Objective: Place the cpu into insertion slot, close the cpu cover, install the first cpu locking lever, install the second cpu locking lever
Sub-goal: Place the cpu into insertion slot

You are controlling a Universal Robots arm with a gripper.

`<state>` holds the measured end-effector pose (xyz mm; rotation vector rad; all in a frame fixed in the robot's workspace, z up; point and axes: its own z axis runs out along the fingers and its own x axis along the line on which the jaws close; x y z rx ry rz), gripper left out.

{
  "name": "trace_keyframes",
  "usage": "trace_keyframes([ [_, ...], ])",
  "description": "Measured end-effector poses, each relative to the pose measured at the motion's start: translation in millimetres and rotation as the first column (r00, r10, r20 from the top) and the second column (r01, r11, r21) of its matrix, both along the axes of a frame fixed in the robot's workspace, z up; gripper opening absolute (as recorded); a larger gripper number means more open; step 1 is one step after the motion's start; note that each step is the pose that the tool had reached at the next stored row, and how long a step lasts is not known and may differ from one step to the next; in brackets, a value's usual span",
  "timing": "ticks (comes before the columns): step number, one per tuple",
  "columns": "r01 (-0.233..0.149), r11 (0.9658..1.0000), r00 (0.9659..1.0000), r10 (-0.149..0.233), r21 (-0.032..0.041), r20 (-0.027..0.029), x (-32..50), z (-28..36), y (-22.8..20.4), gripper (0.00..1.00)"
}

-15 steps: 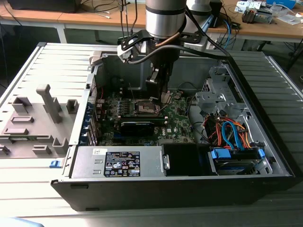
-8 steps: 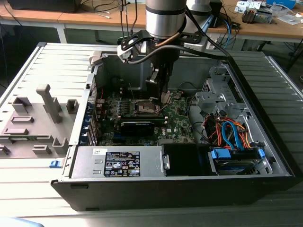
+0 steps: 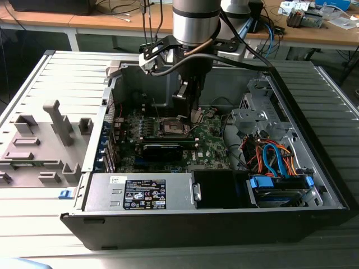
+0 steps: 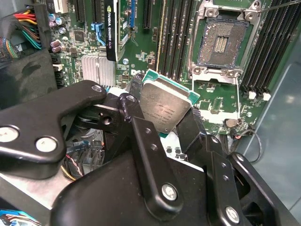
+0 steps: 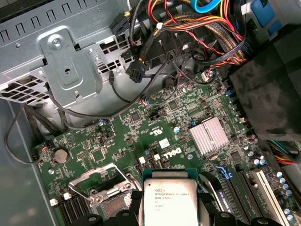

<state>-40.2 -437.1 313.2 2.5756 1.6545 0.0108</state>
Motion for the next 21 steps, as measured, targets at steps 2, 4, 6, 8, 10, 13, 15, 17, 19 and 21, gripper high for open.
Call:
trace_keyframes([
  [2,0.001,1.0000,1.0000,-0.001,-0.0001,0.0000,0.0,0.0,0.0,0.55],
  [4,0.003,1.0000,1.0000,-0.003,-0.0002,0.0000,0.0,-0.1,0.0,0.55],
  [6,0.004,1.0000,1.0000,-0.004,-0.0001,0.0000,0.0,-0.3,0.0,0.55],
  [8,0.006,1.0000,1.0000,-0.006,-0.0002,0.0000,0.0,-0.4,0.0,0.55],
  [10,0.008,1.0000,1.0000,-0.008,-0.0003,0.0000,0.0,-0.5,0.0,0.55],
  [13,0.010,1.0000,1.0000,-0.010,-0.0003,0.0000,0.0,-0.7,0.0,0.55],
  [15,0.012,0.9999,0.9999,-0.012,-0.0003,0.0000,0.0,-0.9,0.0,0.55],
  [17,0.014,0.9999,0.9999,-0.014,-0.0003,0.0000,0.0,-1.0,0.0,0.55],
  [19,0.015,0.9999,0.9999,-0.015,-0.0003,0.0000,0.0,-1.0,0.0,0.55],
  [21,0.017,0.9999,0.9999,-0.017,-0.0003,0.0000,0.0,-1.2,0.0,0.55],
])
